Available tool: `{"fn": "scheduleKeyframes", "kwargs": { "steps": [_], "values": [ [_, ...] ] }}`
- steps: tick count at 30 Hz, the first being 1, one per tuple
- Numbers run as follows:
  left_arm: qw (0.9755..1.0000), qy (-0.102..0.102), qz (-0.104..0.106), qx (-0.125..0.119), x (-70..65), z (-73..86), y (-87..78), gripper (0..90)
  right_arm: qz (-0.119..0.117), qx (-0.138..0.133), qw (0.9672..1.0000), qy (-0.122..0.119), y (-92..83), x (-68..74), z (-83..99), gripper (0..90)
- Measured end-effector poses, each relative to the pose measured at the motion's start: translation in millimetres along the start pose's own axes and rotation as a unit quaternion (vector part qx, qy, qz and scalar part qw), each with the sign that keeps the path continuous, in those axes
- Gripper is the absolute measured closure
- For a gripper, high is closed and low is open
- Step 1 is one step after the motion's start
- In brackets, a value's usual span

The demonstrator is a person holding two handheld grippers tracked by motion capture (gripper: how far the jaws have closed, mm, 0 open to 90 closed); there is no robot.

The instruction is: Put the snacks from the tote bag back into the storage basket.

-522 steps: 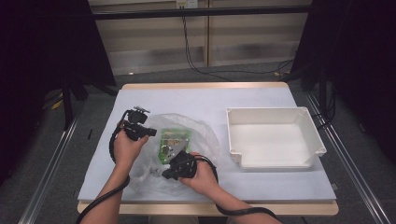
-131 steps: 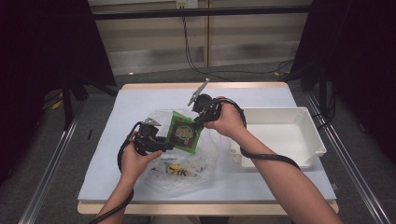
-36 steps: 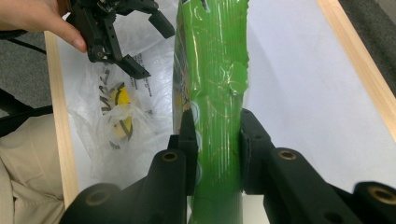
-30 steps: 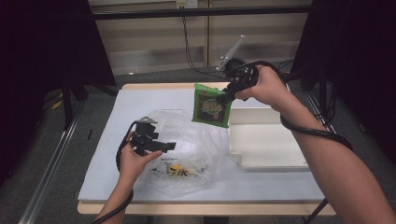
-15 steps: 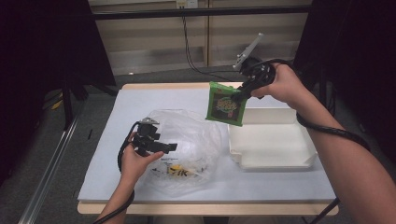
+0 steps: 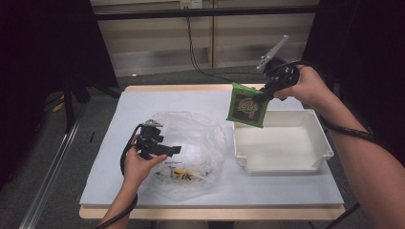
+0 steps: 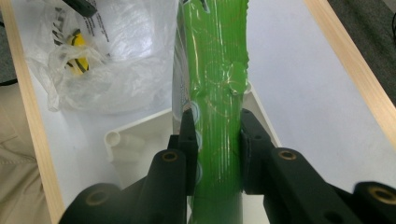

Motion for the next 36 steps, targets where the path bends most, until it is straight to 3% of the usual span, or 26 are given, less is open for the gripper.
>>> {"fn": "scheduleKeyframes", "kwargs": {
  "steps": [10, 11, 21, 36],
  "values": [
    [0.9999, 0.008, -0.004, 0.010, 2.1, -0.2, -1.9, 9.2, 0.005, 0.011, 0.9999, 0.009, 5.3, -12.9, 16.5, 74.8],
    [1.0000, -0.002, -0.003, -0.002, 1.0, -0.1, -0.6, 9.2, 0.006, 0.012, 0.9999, 0.008, 6.0, -14.2, 18.0, 74.8],
    [1.0000, -0.003, -0.002, 0.001, 2.3, 0.4, -0.6, 9.2, 0.010, 0.025, 0.9995, 0.016, 13.4, -22.5, 33.4, 74.8],
    [1.0000, -0.004, -0.003, 0.002, 3.7, 1.0, 0.5, 9.4, 0.000, 0.033, 0.9995, -0.003, 54.9, -25.5, 42.1, 74.6]
  ]
}}
Point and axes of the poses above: each handheld gripper's, and its own axes: y roughly forward along the jaws, z roughly out of its underside, x roughly to its left, the point moved 1 cm from there along y, roughly forward along the jaws, and after that the axes turned 14 degrees about z, right-handed, at the moved point
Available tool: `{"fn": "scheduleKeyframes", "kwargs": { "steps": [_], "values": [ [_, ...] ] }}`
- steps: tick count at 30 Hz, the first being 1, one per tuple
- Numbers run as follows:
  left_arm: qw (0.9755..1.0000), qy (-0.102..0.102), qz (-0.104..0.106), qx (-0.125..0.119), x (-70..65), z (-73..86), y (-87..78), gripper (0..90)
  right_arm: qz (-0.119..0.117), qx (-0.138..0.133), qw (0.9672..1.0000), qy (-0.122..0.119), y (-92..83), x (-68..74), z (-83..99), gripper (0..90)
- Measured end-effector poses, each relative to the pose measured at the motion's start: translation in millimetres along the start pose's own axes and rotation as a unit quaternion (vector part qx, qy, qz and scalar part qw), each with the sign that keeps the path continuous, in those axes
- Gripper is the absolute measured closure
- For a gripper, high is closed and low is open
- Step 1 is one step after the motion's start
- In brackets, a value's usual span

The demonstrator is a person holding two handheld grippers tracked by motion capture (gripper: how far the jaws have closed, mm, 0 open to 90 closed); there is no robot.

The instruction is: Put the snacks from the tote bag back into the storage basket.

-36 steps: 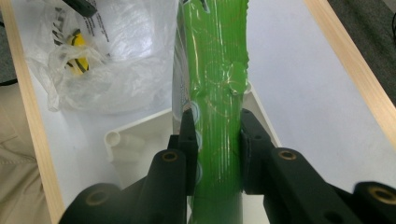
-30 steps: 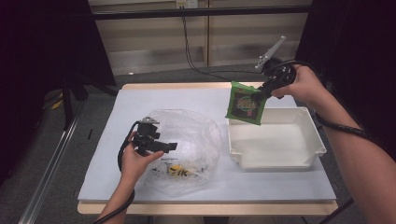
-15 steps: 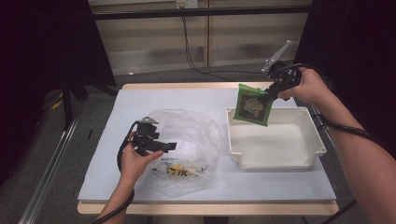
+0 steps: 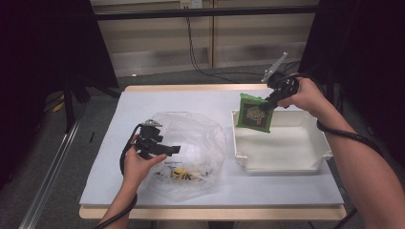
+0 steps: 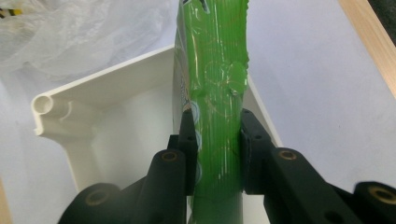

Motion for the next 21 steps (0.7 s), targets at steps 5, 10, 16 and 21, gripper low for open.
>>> {"fn": "scheduleKeyframes", "kwargs": {
  "steps": [5, 10, 16, 21],
  "values": [
    [1.0000, 0.000, 0.000, -0.001, 0.2, -0.5, 0.7, 9.5, -0.003, 0.005, 1.0000, -0.006, 10.3, -4.1, 1.1, 74.6],
    [1.0000, -0.001, -0.001, 0.000, 2.5, -0.1, 1.0, 9.5, -0.006, 0.010, 0.9998, -0.015, 21.1, -7.2, 1.9, 74.5],
    [1.0000, -0.001, -0.001, 0.003, 4.0, 0.7, 1.0, 9.8, -0.012, 0.007, 0.9996, -0.023, 35.4, -9.4, 2.5, 74.3],
    [1.0000, -0.002, -0.003, 0.000, 3.9, 1.0, 1.1, 9.9, -0.015, 0.014, 0.9994, -0.030, 44.7, -8.5, 1.6, 74.3]
  ]
}}
Point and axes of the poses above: each handheld gripper's, and its own axes: y roughly forward along the jaws, z roughly out of its underside, x roughly to its left, the point moved 1 cm from there along y, roughly forward along the jaws, and after that the axes turned 14 degrees about z, right-handed, at the moved point
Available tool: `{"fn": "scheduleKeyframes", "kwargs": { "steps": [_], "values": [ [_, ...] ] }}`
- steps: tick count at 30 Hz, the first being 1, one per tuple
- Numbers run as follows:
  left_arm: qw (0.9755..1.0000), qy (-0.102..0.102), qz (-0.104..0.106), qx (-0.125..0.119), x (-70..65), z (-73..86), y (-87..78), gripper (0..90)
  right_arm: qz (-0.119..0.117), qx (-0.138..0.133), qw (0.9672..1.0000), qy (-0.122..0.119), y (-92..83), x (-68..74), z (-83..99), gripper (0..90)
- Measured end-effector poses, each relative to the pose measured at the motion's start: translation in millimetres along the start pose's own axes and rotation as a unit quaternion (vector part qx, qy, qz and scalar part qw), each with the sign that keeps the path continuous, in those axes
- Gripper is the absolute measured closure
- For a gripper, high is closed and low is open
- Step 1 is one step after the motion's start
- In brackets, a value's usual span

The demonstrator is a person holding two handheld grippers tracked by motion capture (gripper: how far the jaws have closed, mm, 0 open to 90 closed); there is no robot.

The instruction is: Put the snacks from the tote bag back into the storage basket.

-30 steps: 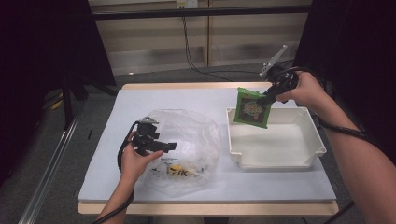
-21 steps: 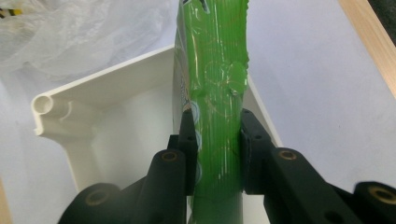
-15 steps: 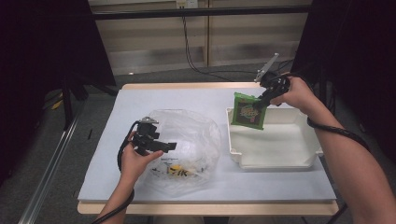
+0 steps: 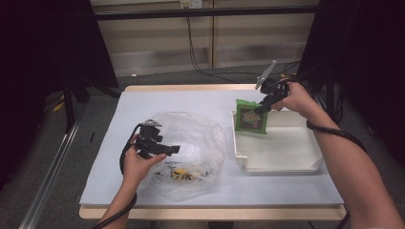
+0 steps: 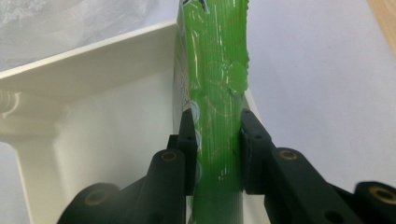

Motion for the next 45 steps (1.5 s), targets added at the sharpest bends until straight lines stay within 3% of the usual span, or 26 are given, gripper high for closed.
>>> {"fn": "scheduleKeyframes", "kwargs": {
  "steps": [3, 8, 10, 12, 20, 26, 27, 29, 30, 37, 43, 45],
  "values": [
    [0.9999, 0.007, -0.004, 0.007, 1.2, 0.4, -0.4, 10.0, 0.000, -0.003, 0.9999, -0.010, 6.0, -1.8, -0.6, 74.3],
    [0.9999, 0.005, 0.001, 0.009, 2.3, 1.1, 0.9, 10.0, -0.002, -0.003, 1.0000, -0.005, 9.3, -4.9, -1.8, 74.1],
    [0.9998, 0.005, 0.004, 0.016, 2.8, 1.2, 0.4, 10.0, 0.007, -0.014, 0.9998, -0.013, 10.7, -9.4, -1.8, 74.1],
    [1.0000, -0.001, 0.002, 0.006, 2.0, 1.6, 1.4, 10.0, 0.006, -0.018, 0.9997, -0.012, 11.4, -10.8, -2.1, 74.1],
    [1.0000, 0.001, 0.001, 0.005, 0.3, 2.3, -1.9, 10.1, 0.009, -0.022, 0.9995, -0.019, 17.0, -13.9, -3.0, 70.3],
    [1.0000, 0.000, -0.004, -0.002, 0.9, 0.1, -4.2, 10.0, 0.026, -0.031, 0.9992, -0.006, 17.6, -14.1, -1.6, 55.9],
    [1.0000, 0.000, -0.005, -0.005, 0.9, -0.7, -4.5, 9.9, 0.041, -0.037, 0.9984, 0.005, 16.6, -14.5, -0.4, 44.8],
    [1.0000, 0.007, -0.002, 0.000, 1.9, -1.9, -6.0, 9.9, 0.047, -0.044, 0.9979, 0.010, 15.7, -14.7, 0.0, 41.9],
    [1.0000, 0.002, -0.001, -0.006, 1.1, -1.9, -4.9, 9.9, 0.055, -0.052, 0.9970, 0.011, 14.5, -15.1, 1.3, 34.6],
    [0.9999, 0.009, -0.003, 0.008, 0.5, -1.1, -5.5, 9.7, 0.071, -0.052, 0.9955, 0.035, 8.0, -13.1, 4.6, 22.9],
    [1.0000, 0.007, 0.002, -0.002, -1.6, -2.4, -5.8, 9.6, 0.078, -0.050, 0.9942, 0.056, -5.0, -9.5, 13.6, 19.5],
    [0.9999, 0.008, -0.005, -0.003, -2.2, -2.5, -5.9, 9.6, 0.076, -0.048, 0.9937, 0.066, -11.2, -7.3, 19.8, 17.0]
  ]
}}
Point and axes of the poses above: each handheld gripper's, and its own axes: y roughly forward along the jaws, z roughly out of its underside, x roughly to its left, the point moved 1 cm from there along y, roughly forward along the jaws, and after that the axes turned 14 degrees about z, right-handed, at the moved point
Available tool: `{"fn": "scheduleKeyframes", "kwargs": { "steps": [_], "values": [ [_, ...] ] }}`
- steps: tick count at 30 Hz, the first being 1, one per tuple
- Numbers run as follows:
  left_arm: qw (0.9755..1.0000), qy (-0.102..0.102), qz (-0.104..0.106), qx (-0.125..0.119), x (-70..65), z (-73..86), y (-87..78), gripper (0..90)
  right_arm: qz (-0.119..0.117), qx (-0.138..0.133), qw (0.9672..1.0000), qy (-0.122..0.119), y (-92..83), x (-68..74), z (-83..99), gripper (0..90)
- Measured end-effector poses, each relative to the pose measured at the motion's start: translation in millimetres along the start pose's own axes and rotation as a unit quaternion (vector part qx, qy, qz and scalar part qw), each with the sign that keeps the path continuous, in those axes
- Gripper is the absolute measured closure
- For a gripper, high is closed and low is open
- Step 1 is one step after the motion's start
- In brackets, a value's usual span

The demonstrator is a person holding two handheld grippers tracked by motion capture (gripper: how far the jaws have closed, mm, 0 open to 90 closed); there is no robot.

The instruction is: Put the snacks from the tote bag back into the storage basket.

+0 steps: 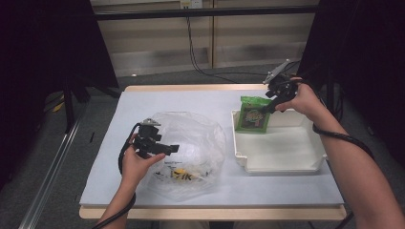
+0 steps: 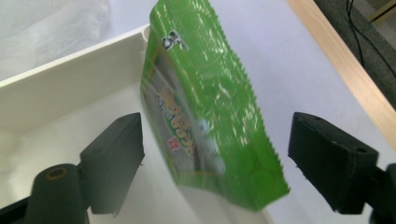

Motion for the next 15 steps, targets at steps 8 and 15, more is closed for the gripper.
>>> {"fn": "scheduleKeyframes", "kwargs": {
  "steps": [8, 15],
  "values": [
    [1.0000, 0.003, 0.005, 0.003, -3.3, -2.1, 0.6, 9.6, 0.003, -0.008, 0.9999, 0.007, -13.0, 9.8, 11.9, 15.6],
    [1.0000, 0.009, 0.004, 0.002, -7.7, -4.3, 4.9, 9.5, -0.004, -0.014, 0.9998, 0.012, -23.8, 22.5, 20.7, 15.0]
  ]
}}
Point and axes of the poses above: each handheld gripper's, and its own axes: y roughly forward along the jaws, z roughly out of its underside, x roughly to its left, the point moved 1 cm from there along y, roughly forward along the jaws, and after that the axes turned 14 degrees about z, right-handed, at the moved point
